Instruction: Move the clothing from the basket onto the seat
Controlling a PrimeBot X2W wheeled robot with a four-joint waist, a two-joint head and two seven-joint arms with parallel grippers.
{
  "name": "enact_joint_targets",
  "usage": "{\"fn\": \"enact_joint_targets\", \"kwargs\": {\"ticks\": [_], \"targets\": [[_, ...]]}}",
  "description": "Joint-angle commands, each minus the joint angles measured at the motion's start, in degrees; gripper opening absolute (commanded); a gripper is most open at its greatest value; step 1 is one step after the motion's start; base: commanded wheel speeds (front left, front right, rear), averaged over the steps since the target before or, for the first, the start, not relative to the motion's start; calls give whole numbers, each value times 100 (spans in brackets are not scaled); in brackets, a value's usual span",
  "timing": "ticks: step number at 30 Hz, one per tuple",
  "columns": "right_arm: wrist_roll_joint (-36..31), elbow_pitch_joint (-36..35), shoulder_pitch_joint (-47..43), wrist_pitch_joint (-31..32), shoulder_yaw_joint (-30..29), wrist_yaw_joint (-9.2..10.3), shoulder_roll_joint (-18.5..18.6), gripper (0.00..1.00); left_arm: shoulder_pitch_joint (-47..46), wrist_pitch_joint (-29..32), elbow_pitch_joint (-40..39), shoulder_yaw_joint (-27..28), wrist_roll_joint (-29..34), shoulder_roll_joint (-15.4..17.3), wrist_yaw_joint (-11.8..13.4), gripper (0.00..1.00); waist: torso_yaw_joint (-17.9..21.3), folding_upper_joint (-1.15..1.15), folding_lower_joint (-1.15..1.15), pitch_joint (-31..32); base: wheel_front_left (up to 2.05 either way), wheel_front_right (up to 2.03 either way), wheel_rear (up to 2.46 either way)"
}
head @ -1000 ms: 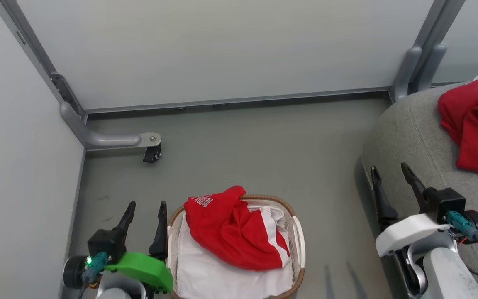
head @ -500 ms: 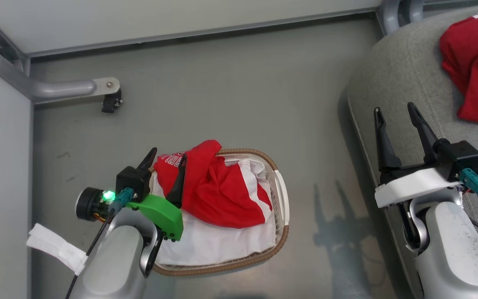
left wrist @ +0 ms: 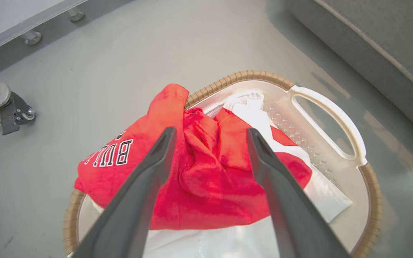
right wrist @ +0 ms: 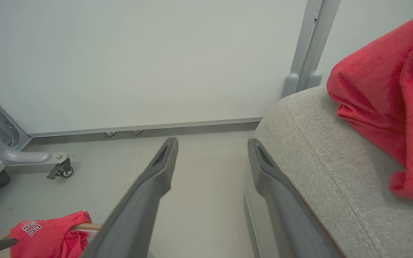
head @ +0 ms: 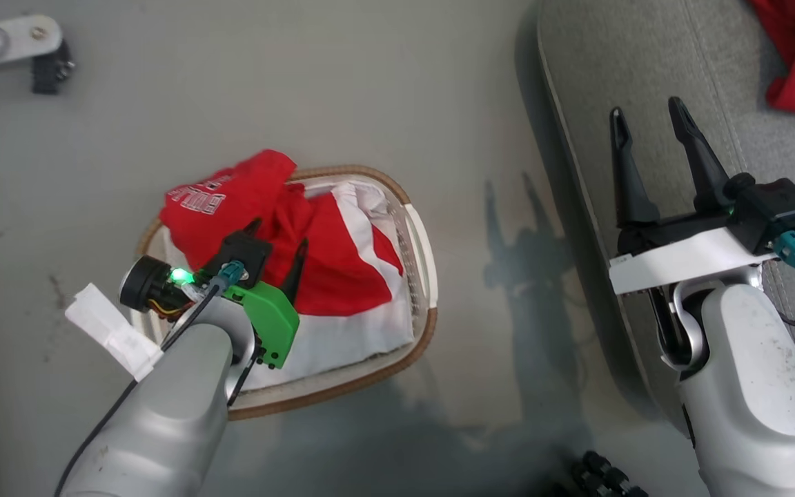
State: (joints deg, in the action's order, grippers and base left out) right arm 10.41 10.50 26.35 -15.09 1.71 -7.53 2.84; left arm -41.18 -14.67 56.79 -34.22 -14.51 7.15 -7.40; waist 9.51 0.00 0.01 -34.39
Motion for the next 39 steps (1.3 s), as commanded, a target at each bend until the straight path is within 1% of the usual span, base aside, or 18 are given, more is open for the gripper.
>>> {"fn": "enact_joint_targets", "kwargs": {"ticks": [1, 7, 12, 19, 26, 27, 28, 29, 30, 35, 39], "targets": [[65, -56, 96, -11, 34, 8, 9, 100, -187, 33, 117, -100, -27, 84, -16, 100, 542, 0, -1, -716, 0, 0, 0], [258, -109, 242, -11, 280, 8, 10, 100, -633, 202, 580, -521, -75, 240, -16, 100, 745, 0, -1, -1144, 0, 0, 0], [379, -173, 338, -11, 408, 8, 9, 100, -954, 289, 958, -514, -173, 398, -7, 100, 870, 0, -1, -1417, 0, 0, 0], [463, -194, 455, -11, 493, 8, 10, 100, -1262, 348, 1322, -456, -258, 414, 12, 100, 940, 0, -1, -1667, 0, 0, 0], [524, -176, 511, -11, 564, 8, 10, 100, -1423, 574, 1513, -515, -300, 299, 42, 100, 964, 0, -1, -1786, 0, 0, 0], [533, -175, 519, -11, 572, 8, 11, 100, -1437, 620, 1533, -530, -306, 273, 42, 88, 966, 0, -1, -1796, 0, 0, 0], [533, -169, 522, -11, 579, 8, 11, 100, -1444, 662, 1547, -530, -329, 242, 41, 49, 966, 0, -1, -1800, 0, 0, 0], [534, -161, 519, -11, 580, 8, 11, 100, -1442, 692, 1556, -534, -343, 223, 39, 14, 963, 0, -1, -1799, 0, 0, 0], [530, -148, 516, -11, 578, 8, 11, 100, -1431, 698, 1571, -548, -360, 199, 36, 0, 956, 0, -1, -1792, 0, 0, 0], [458, -42, 445, -11, 527, 8, 12, 100, -1236, 596, 1598, -623, -405, 79, 7, 0, 877, 0, -1, -1637, 0, 0, 0], [350, 60, 339, -11, 468, 8, 12, 100, -1055, 392, 1575, -618, -539, -54, -5, 0, 745, 0, -1, -1368, 0, 0, 0]]}}
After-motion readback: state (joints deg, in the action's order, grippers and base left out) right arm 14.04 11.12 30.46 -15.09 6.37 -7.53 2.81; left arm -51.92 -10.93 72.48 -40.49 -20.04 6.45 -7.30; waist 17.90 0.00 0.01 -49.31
